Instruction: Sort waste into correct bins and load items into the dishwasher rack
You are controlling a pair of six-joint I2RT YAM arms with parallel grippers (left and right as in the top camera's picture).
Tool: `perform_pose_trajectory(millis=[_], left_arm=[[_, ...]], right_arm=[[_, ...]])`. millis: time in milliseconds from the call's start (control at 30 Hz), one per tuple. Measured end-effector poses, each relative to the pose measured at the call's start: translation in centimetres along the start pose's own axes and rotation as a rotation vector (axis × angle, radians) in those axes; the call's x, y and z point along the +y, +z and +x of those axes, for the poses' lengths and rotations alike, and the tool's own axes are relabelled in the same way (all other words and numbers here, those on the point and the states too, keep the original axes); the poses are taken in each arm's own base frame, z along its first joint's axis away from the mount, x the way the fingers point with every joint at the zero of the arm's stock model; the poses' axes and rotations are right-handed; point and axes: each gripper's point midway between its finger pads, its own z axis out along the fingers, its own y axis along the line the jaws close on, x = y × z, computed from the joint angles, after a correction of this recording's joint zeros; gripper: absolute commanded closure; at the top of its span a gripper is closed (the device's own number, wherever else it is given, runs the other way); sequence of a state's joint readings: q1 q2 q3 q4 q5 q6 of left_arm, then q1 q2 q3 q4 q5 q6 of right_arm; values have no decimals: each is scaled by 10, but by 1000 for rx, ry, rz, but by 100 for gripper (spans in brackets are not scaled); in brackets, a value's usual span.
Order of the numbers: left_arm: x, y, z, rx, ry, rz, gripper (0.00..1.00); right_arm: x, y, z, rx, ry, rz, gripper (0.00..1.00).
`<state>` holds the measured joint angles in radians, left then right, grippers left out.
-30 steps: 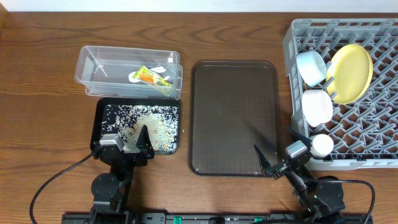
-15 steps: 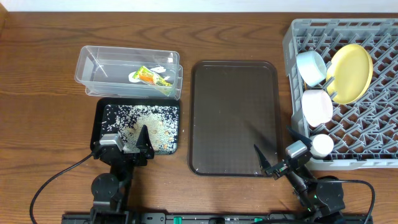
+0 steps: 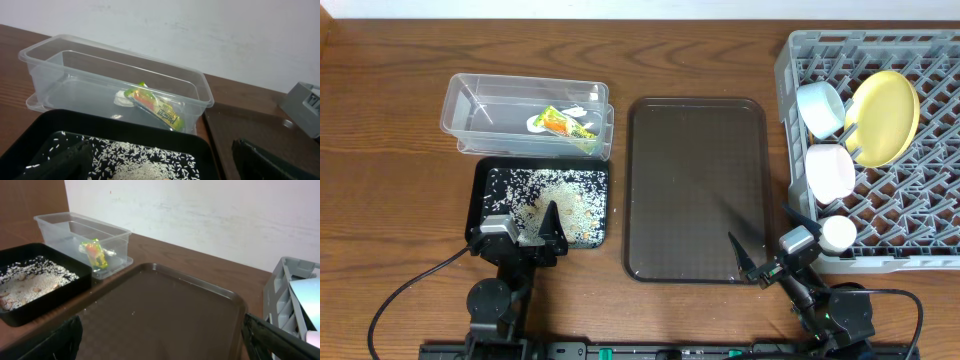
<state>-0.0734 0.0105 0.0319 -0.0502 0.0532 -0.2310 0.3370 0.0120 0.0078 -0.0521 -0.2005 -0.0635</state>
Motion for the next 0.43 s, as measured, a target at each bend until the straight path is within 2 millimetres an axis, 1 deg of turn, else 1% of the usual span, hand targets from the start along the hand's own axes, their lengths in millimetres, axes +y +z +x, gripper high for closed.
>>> perform_pose_trajectory(millis=[433], left_arm=[[0, 0, 0, 0, 0, 0, 9]], right_arm=[[0, 0, 0, 0, 0, 0, 1]])
